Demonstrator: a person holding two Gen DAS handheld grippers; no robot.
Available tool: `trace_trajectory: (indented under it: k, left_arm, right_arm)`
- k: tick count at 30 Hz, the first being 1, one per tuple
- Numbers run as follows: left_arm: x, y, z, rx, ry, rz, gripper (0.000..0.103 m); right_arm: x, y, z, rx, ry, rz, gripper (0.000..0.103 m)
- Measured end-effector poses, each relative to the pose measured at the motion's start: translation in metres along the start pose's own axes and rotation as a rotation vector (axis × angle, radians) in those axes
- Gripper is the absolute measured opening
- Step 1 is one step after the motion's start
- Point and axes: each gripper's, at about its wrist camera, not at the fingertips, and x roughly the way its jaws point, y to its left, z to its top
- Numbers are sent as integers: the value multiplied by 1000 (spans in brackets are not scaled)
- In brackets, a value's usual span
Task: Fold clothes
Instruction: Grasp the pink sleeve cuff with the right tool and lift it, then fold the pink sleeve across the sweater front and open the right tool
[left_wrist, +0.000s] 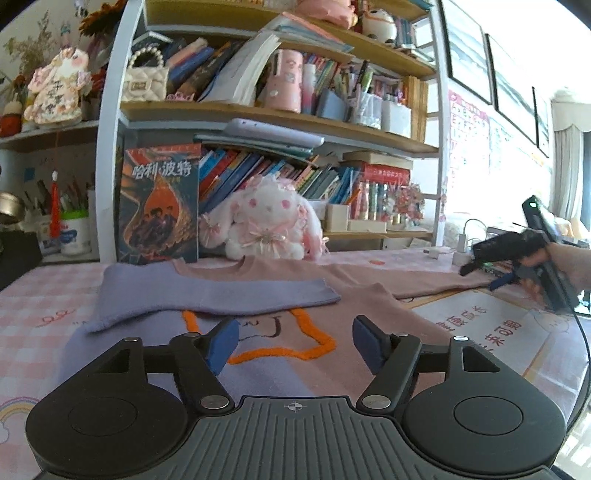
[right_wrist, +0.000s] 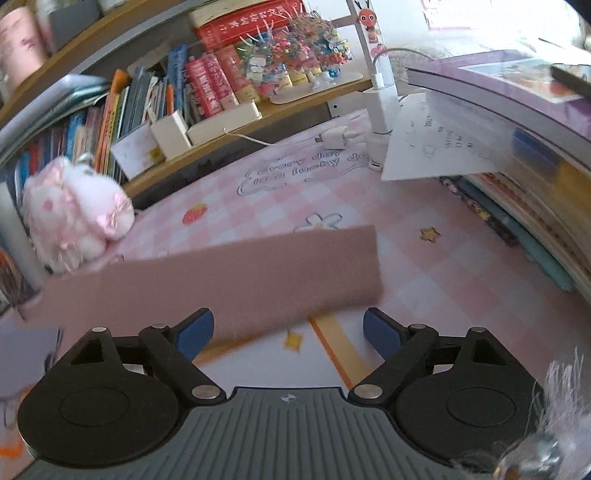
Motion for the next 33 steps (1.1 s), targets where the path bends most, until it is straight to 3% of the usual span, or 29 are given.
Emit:
trace_trajectory:
  k: [2, 4, 8, 10, 13, 19, 28, 33]
  left_arm:
    - [0, -2, 0, 11, -1, -3, 74]
    - [3, -2, 1, 11, 19, -2, 76]
    - [8, 1, 1, -6, 47, 7, 76]
    - [7, 2, 0, -15, 47, 8, 76]
    - [8, 2, 0, -15, 53, 9, 76]
    - [9, -4, 0, 22, 64, 11, 76]
    - [4, 0, 0, -6, 28, -4, 78]
    - [2, 2, 0, -27, 14, 17, 78]
  right_arm:
    - [8, -3, 8, 32, -12, -18, 75]
    - [14, -8, 15, 71, -28, -40, 54]
    - [20, -23, 19, 176, -64, -52, 31]
    - [21, -32, 19, 226, -67, -42, 8]
    - [18, -37, 16, 250, -70, -16, 6]
    - [-12, -5, 29, 171, -107, 85, 6]
    - [-72, 116, 45, 43, -192, 363, 5]
    - [-80, 199, 33, -62, -188, 455, 5]
